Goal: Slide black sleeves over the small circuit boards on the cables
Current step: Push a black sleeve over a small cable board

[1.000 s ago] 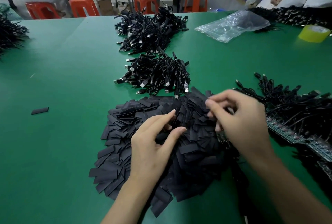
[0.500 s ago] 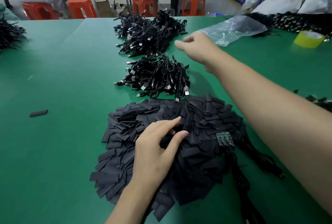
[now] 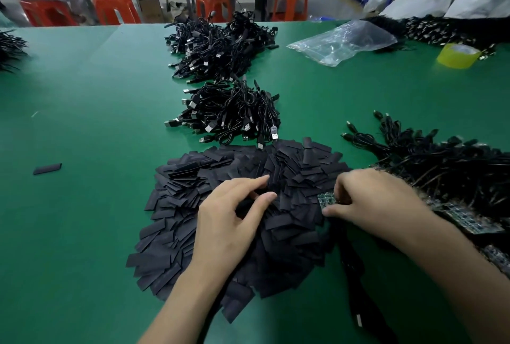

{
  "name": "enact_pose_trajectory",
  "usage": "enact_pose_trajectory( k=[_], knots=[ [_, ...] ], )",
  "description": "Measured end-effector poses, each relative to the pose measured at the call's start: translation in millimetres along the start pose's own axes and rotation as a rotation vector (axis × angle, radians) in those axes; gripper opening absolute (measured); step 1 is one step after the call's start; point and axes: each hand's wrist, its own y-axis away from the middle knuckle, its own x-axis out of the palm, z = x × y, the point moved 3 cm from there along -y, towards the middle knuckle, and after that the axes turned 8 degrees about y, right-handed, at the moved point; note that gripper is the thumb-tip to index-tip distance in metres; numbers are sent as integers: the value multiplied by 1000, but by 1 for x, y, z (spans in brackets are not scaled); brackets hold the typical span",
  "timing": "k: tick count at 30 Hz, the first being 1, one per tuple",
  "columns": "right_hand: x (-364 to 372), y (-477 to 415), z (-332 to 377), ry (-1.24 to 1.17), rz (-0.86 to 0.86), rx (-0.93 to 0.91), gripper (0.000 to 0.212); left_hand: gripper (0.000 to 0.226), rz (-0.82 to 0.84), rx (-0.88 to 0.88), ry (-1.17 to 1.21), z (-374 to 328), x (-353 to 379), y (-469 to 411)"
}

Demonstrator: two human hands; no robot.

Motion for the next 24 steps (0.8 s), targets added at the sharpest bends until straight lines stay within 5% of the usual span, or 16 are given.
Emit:
enact_pose_trajectory(
  k=[10,20,24],
  knots=[
    [5,1,2,-133,-40,50,51,36,19,12,-1,-2,0,2],
    [-22,26,-10,-812,-69,-149,17,23,167,86,102,-14,6,3],
    [-22,33,9,-1079,-28,-242,14,13,262,-86,335,-18,13,5]
  ],
)
